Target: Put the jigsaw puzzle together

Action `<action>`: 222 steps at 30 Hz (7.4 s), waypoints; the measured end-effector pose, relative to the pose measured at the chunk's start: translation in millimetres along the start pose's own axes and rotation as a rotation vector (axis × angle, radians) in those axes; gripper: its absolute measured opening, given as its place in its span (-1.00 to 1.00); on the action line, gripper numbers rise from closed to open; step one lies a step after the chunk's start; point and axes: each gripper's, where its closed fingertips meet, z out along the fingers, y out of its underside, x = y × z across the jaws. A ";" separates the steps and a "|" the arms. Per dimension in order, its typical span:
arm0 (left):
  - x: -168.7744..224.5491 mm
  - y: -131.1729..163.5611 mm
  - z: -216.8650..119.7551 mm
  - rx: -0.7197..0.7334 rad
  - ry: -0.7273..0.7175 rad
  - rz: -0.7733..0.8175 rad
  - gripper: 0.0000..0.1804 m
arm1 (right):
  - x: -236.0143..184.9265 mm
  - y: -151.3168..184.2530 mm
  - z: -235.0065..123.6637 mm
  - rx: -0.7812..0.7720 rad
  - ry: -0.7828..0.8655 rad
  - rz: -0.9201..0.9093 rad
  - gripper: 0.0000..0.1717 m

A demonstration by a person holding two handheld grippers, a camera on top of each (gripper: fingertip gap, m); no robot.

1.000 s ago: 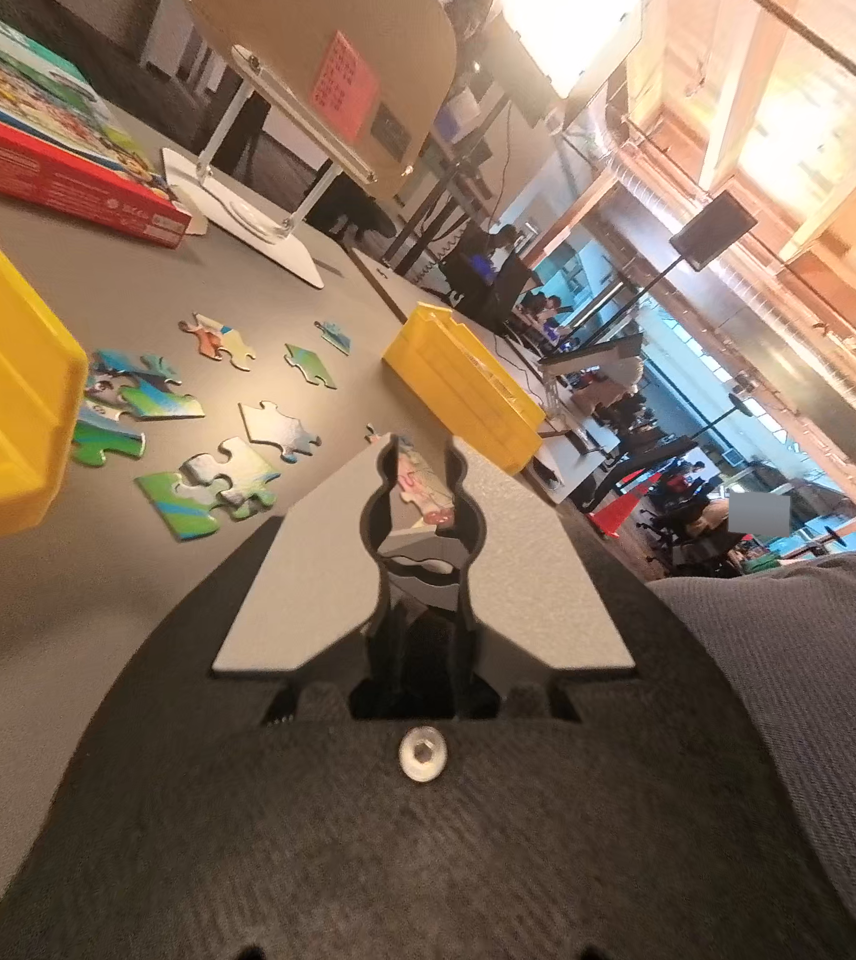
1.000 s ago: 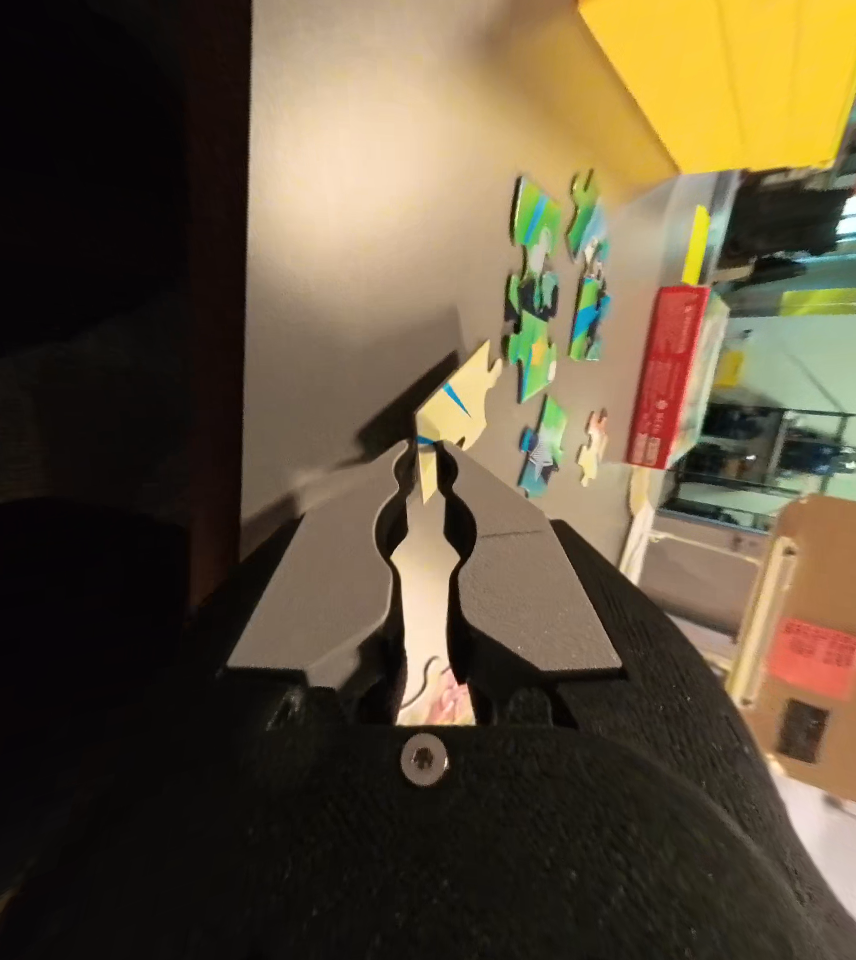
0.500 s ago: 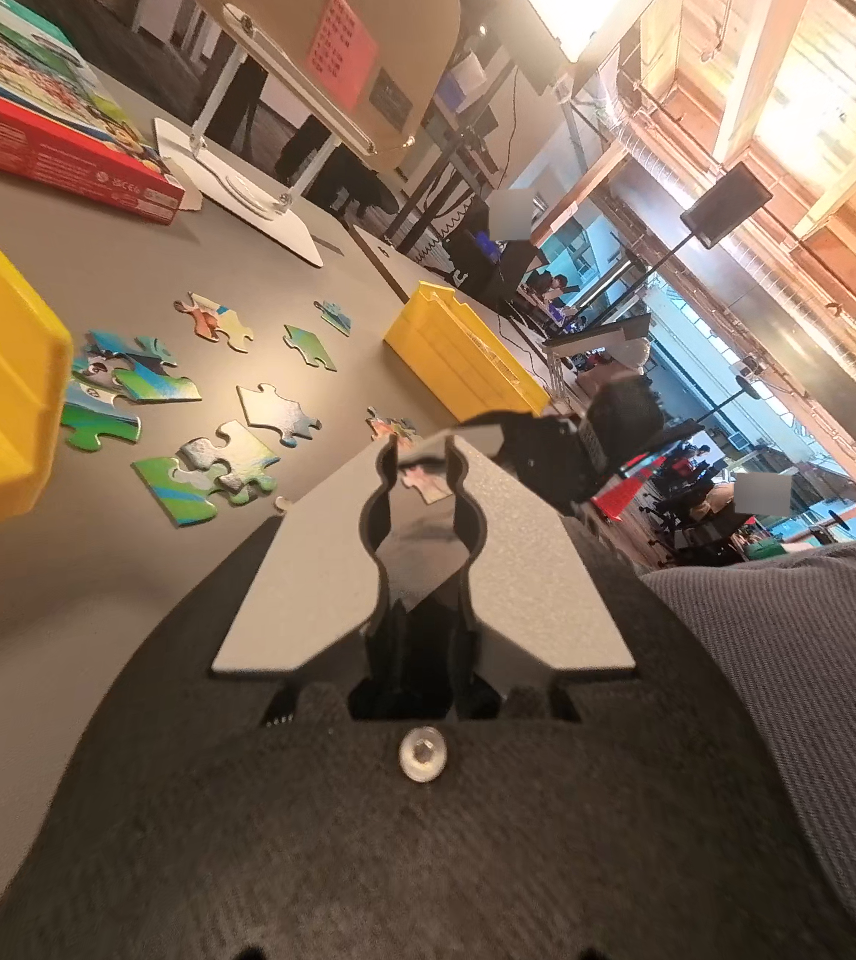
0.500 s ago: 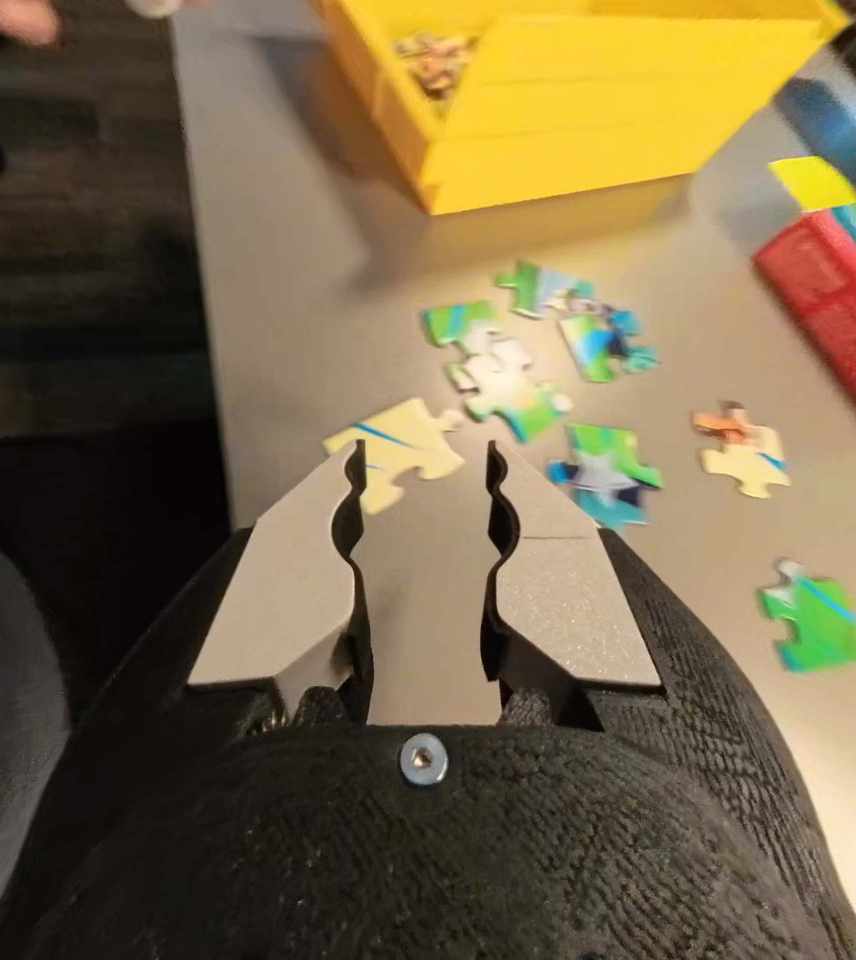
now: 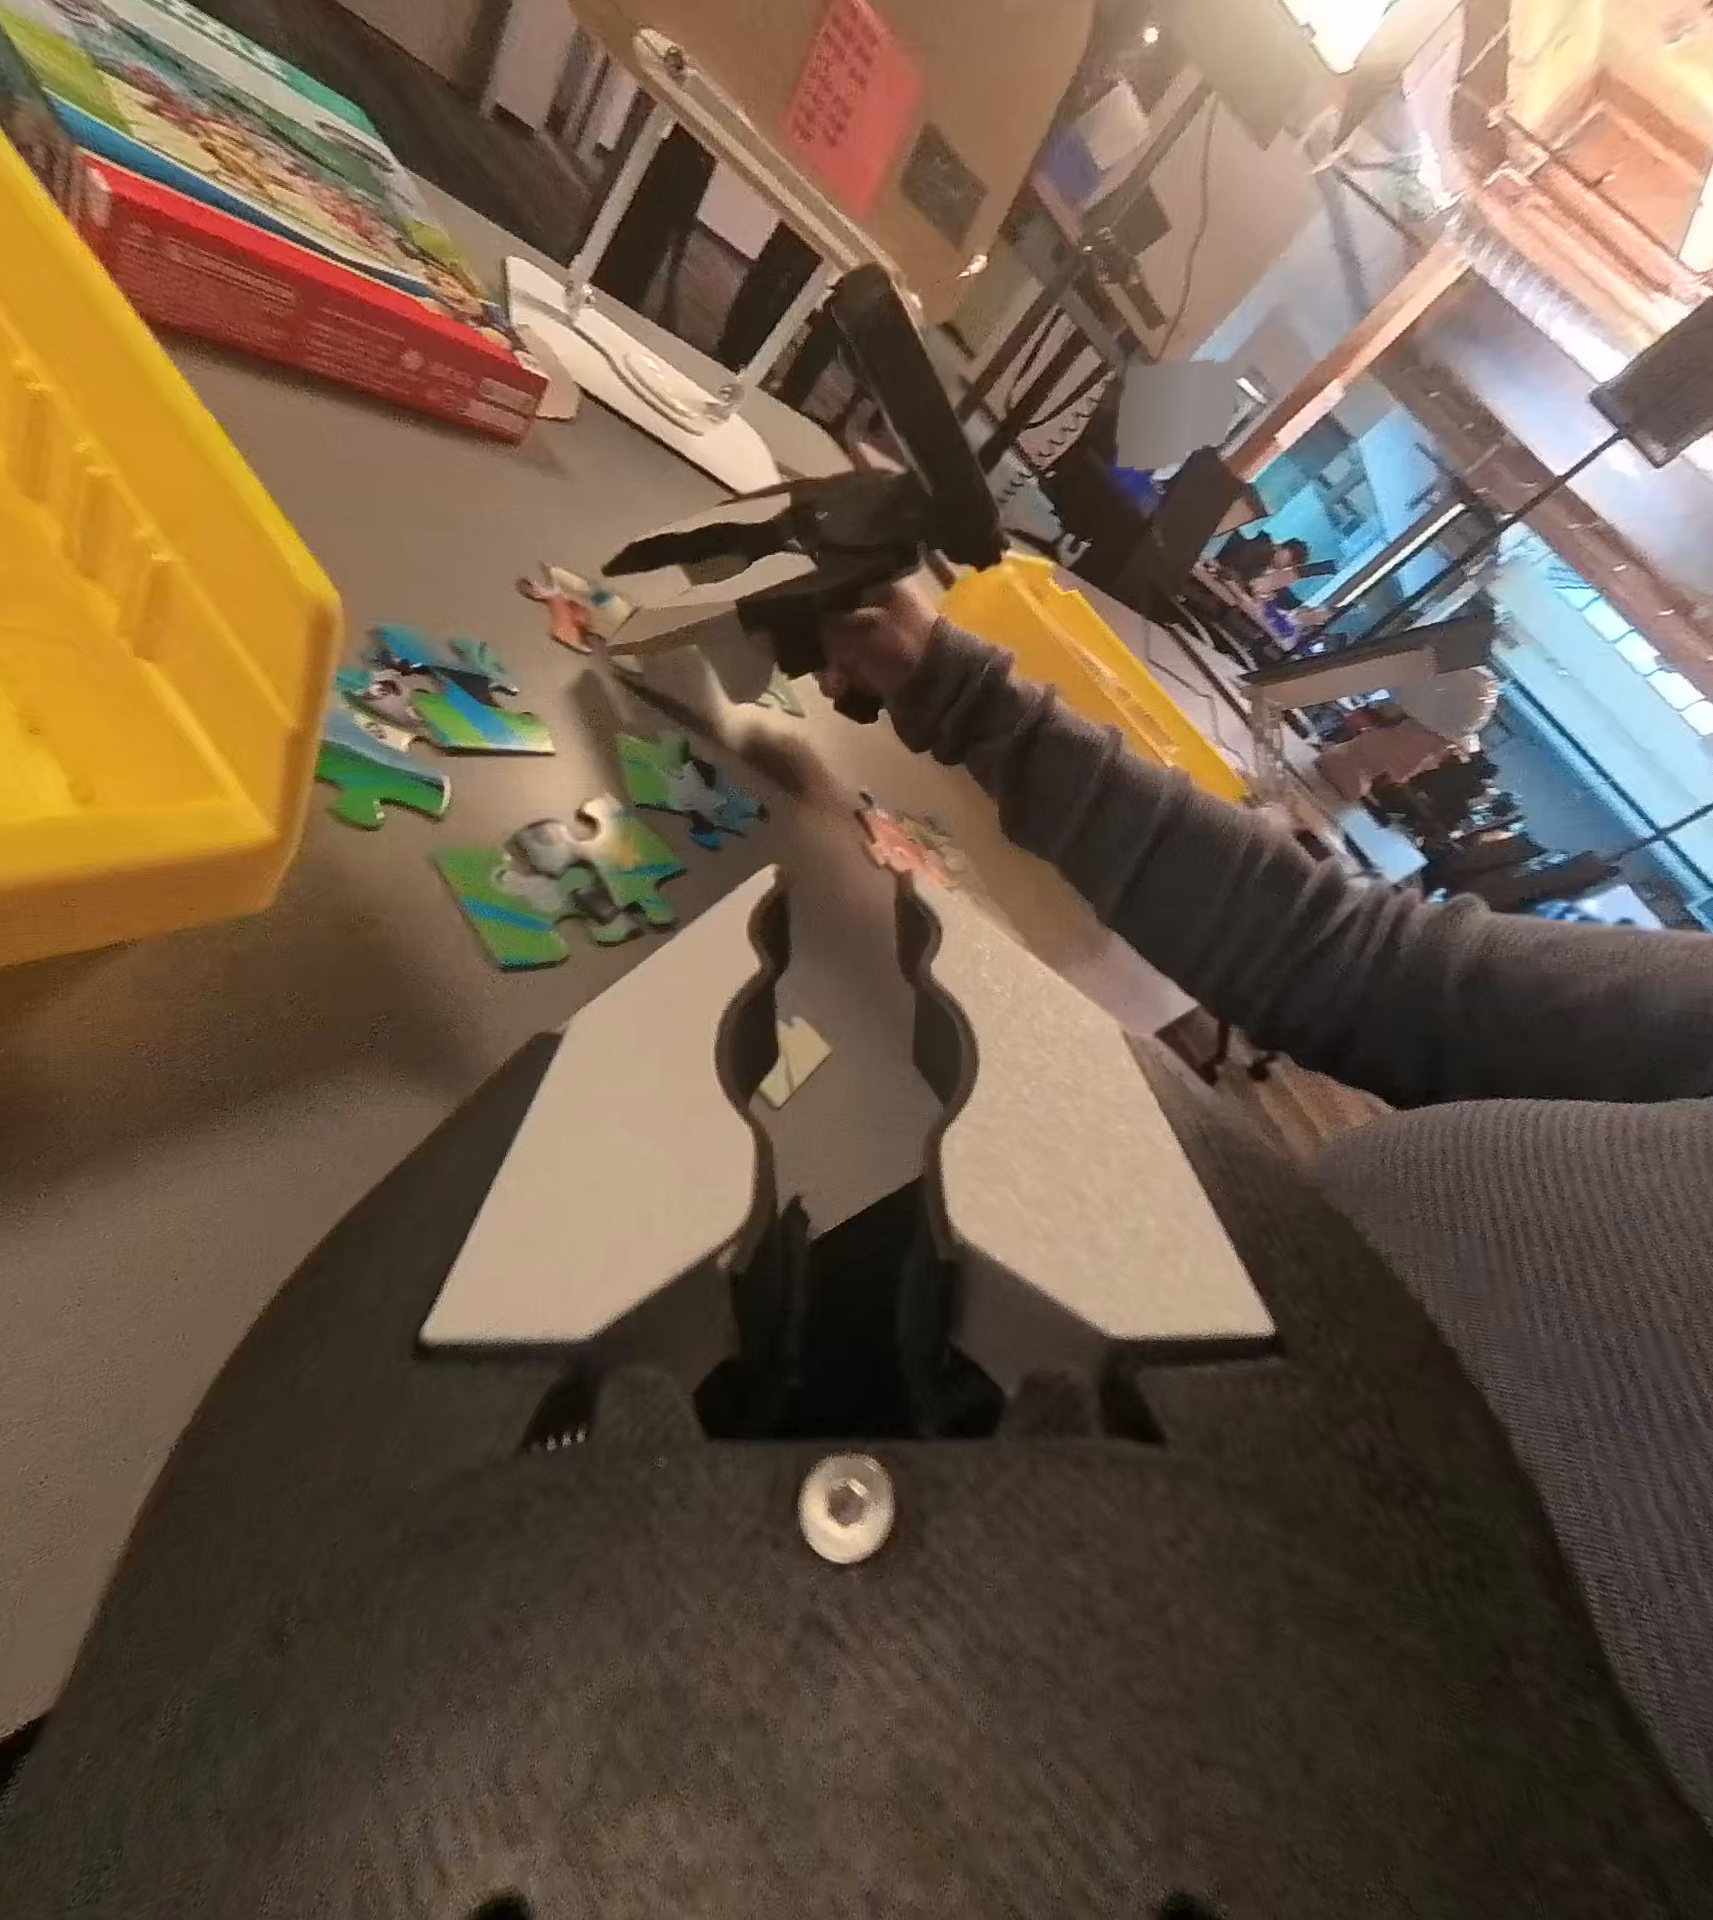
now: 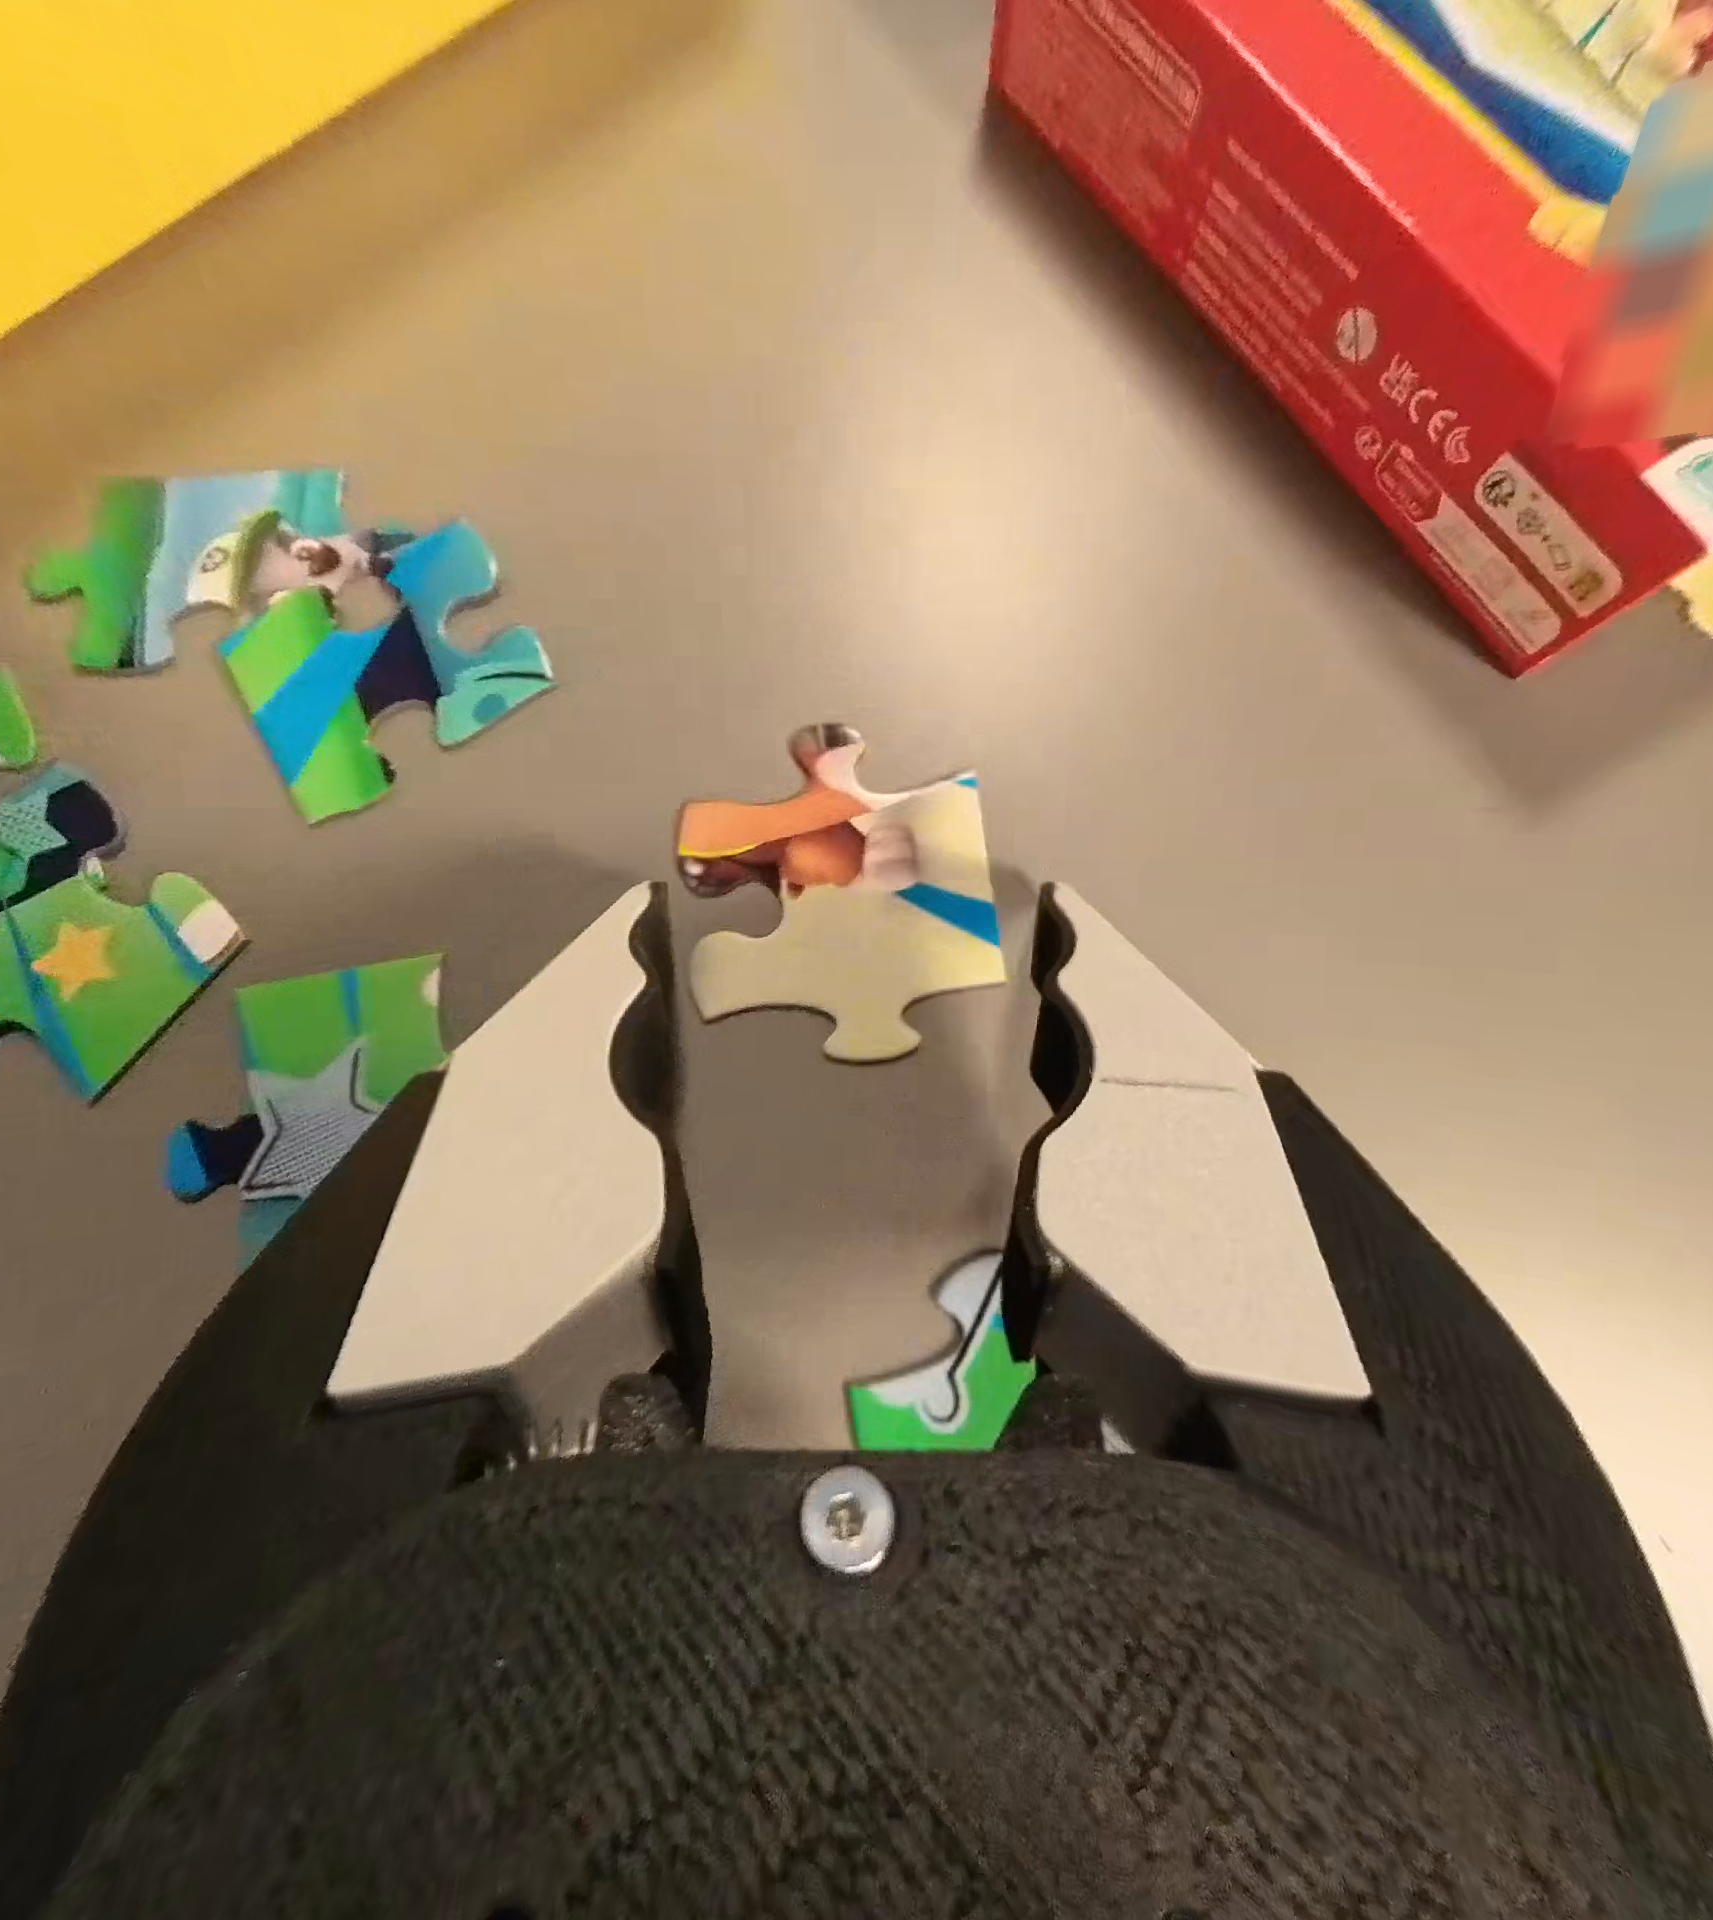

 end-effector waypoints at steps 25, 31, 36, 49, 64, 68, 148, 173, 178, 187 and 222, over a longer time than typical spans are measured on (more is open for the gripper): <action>11.0 24.6 56.4 -0.187 0.038 0.144 -0.78 | 69.1 18.6 -44.5 -0.082 0.247 -0.058 -0.91; 6.3 27.6 52.7 -0.179 0.021 0.134 -0.79 | 124.1 -0.1 -28.7 -0.043 0.231 0.199 -0.70; -1.9 27.6 48.0 -0.173 0.000 0.115 -0.79 | 148.1 -13.7 -6.2 -0.087 0.260 0.159 -0.57; -11.1 35.3 49.1 -0.188 0.009 0.079 -0.79 | 114.6 -5.8 1.8 -0.151 0.181 0.002 -1.00; -2.9 42.6 45.7 -0.185 0.024 0.073 -0.79 | 30.3 18.7 -13.9 -0.228 -0.030 0.017 -1.00; 1.8 43.5 44.4 -0.183 0.030 0.082 -0.79 | 2.1 30.2 -22.5 -0.236 -0.072 0.008 -1.00; -6.1 101.7 66.0 -0.372 0.020 0.283 -0.96 | -164.4 107.0 -90.4 -0.094 -0.180 -0.287 -0.84; -5.7 108.0 69.0 -0.393 0.061 0.312 -0.98 | -180.8 106.7 -82.0 -0.024 -0.231 -0.160 -0.89; -3.8 106.3 75.7 -0.401 0.077 0.329 -0.98 | -172.2 111.5 -86.7 -0.009 -0.073 0.019 -0.95; -5.9 104.8 78.1 -0.385 0.061 0.343 -1.00 | -205.1 122.8 -110.7 -0.019 -0.232 -0.254 -0.84; -3.1 109.1 76.3 -0.392 0.073 0.332 -1.00 | -176.0 100.9 -77.6 0.017 0.122 0.006 -0.62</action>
